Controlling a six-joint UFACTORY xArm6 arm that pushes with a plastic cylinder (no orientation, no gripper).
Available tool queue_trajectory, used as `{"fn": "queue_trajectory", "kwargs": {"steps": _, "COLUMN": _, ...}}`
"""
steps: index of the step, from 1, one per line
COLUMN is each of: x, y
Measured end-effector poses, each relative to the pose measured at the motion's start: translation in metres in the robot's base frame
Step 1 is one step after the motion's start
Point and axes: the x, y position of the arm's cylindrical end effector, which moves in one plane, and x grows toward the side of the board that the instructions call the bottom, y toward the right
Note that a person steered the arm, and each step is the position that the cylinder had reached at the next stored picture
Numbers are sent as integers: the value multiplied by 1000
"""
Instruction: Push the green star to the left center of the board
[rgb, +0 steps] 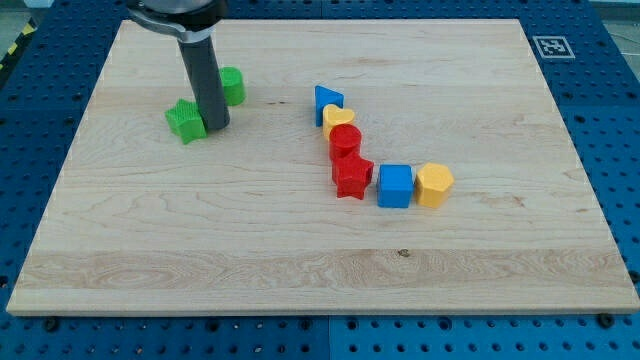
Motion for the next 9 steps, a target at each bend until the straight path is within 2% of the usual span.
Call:
{"fn": "queue_trajectory", "kwargs": {"steps": 1, "x": -1, "y": -8}}
{"fn": "queue_trajectory", "kwargs": {"steps": 2, "x": -27, "y": -10}}
{"fn": "queue_trajectory", "kwargs": {"steps": 3, "x": -33, "y": -10}}
{"fn": "queue_trajectory", "kwargs": {"steps": 6, "x": -23, "y": 7}}
{"fn": "queue_trajectory", "kwargs": {"steps": 9, "x": -1, "y": -32}}
